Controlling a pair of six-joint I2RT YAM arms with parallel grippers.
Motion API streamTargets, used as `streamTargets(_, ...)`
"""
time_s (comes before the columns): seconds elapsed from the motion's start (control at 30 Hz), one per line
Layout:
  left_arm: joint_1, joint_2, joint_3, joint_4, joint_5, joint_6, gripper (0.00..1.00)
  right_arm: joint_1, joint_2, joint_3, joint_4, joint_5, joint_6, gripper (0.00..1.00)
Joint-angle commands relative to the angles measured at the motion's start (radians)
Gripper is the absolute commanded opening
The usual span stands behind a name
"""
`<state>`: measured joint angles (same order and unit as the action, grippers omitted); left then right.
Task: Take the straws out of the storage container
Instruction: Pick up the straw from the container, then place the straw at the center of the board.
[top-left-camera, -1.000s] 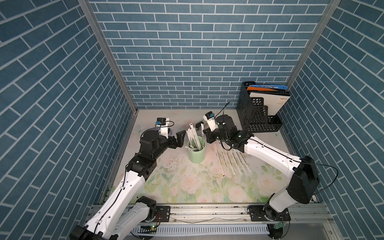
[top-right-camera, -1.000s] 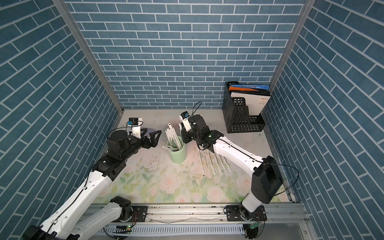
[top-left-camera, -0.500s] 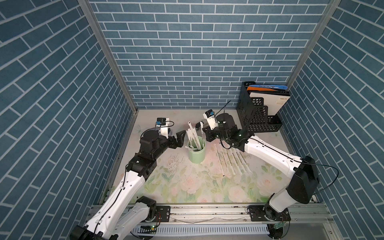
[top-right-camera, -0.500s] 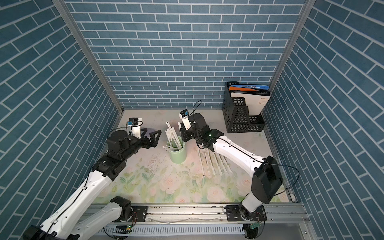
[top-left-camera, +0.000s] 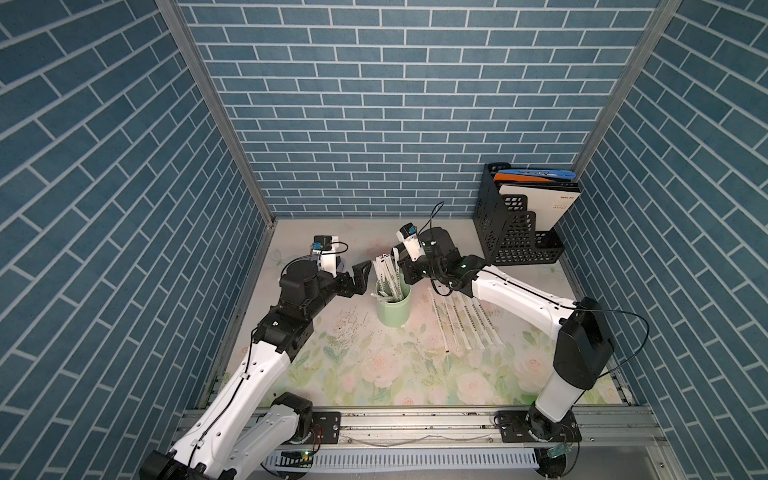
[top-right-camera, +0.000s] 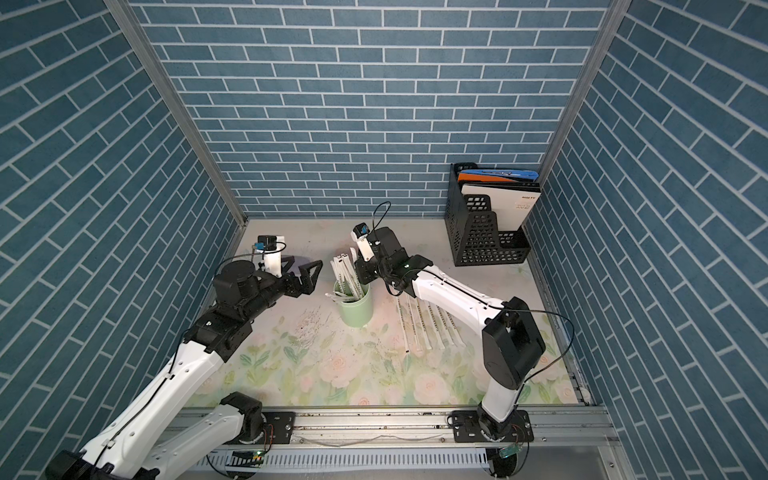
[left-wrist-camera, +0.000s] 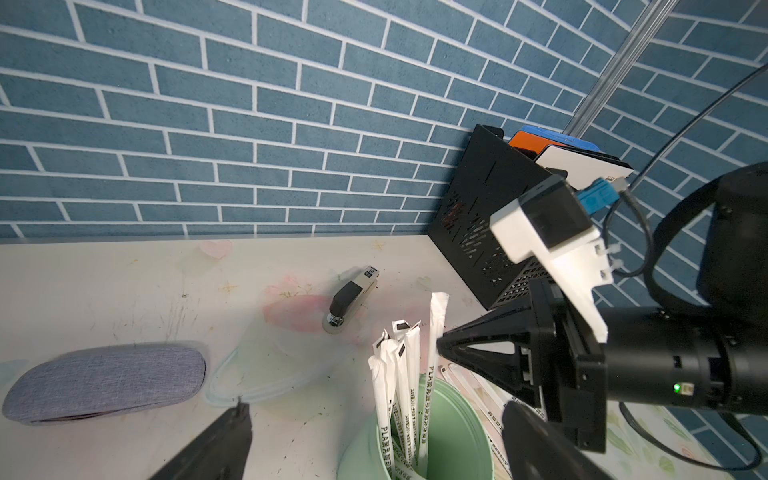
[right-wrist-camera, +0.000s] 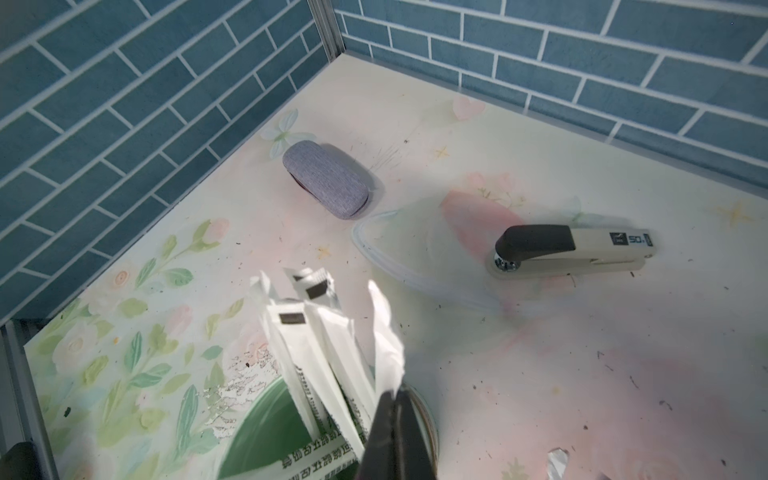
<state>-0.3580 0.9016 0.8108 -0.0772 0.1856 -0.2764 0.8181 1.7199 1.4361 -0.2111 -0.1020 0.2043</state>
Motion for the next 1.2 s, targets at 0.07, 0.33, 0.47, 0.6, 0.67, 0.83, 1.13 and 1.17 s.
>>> streamTargets(0.07, -0.002, 0.0, 0.008, 0.001, 0.015, 0.003, 1.0, 0.004, -0.068, 0.054, -0.045, 0.019, -0.02, 0.0)
streamTargets(0.33, -0.002, 0.002, 0.008, 0.003, 0.016, 0.003, 1.0, 0.004, -0.123, 0.058, -0.069, 0.05, -0.031, 0.0)
streamTargets(0.47, -0.002, 0.001, 0.008, 0.003, 0.015, 0.003, 1.0, 0.004, -0.147, 0.086, -0.095, 0.056, -0.04, 0.0)
streamTargets(0.6, -0.002, 0.002, 0.008, 0.002, 0.015, 0.003, 1.0, 0.004, -0.169, 0.109, -0.114, 0.062, -0.048, 0.0)
streamTargets(0.67, -0.002, 0.001, 0.007, 0.002, 0.015, 0.003, 1.0, 0.004, -0.181, 0.121, -0.123, 0.067, -0.052, 0.0)
streamTargets(0.83, -0.002, 0.003, 0.008, 0.002, 0.013, 0.003, 0.99, 0.005, -0.209, 0.145, -0.138, 0.085, -0.061, 0.0)
streamTargets(1.13, -0.002, 0.002, 0.007, 0.003, 0.016, 0.002, 1.0, 0.004, -0.241, 0.306, -0.311, 0.191, -0.124, 0.0)
streamTargets(1.17, -0.002, 0.003, 0.007, 0.003, 0.015, 0.002, 1.0, 0.003, -0.241, 0.33, -0.343, 0.215, -0.137, 0.0)
